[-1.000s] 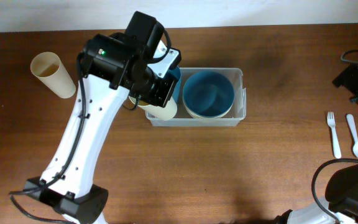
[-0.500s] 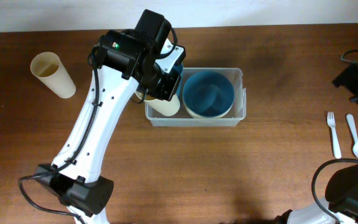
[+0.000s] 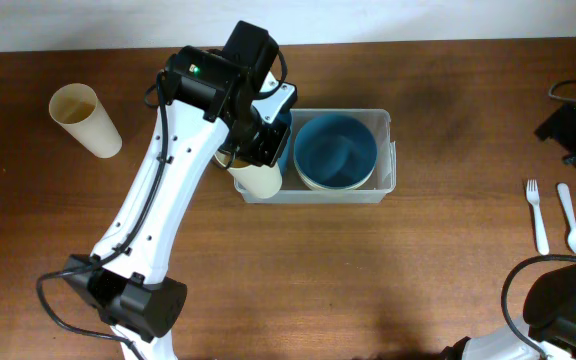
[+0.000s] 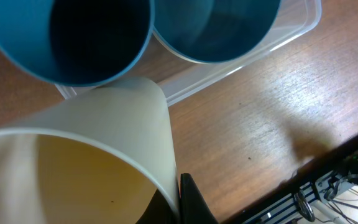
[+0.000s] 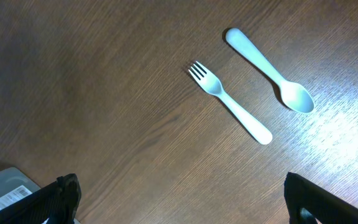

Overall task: Pack container
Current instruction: 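Lower the cream cup into the container's front-left corner and release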

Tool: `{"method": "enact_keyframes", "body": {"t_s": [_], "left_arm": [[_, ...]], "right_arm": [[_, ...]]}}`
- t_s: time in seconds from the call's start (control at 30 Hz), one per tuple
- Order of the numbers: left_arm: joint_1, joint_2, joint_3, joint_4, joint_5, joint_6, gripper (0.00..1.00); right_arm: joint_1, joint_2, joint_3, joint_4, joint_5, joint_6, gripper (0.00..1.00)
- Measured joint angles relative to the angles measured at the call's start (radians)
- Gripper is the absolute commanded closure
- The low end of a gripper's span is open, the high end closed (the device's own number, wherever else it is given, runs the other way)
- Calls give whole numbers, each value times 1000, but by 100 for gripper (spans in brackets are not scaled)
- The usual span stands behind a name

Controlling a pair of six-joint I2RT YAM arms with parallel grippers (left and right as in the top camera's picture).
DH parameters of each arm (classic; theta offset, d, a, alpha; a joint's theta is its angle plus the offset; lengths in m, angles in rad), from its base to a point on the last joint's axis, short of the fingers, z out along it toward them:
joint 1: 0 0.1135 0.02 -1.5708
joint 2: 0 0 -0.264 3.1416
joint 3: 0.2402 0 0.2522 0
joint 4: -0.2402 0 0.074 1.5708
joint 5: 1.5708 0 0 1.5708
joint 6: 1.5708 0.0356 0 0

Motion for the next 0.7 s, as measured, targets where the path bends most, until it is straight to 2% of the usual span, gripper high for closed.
{"method": "enact_keyframes", "body": {"t_s": [0.27,0.7], "left_arm": [[0,6,0,51,-14,0,98],[0,19,0,42,-21,0,98]], "right_arm": [[0,0,0,0,0,0,1],[0,0,0,0,0,0,1]]}}
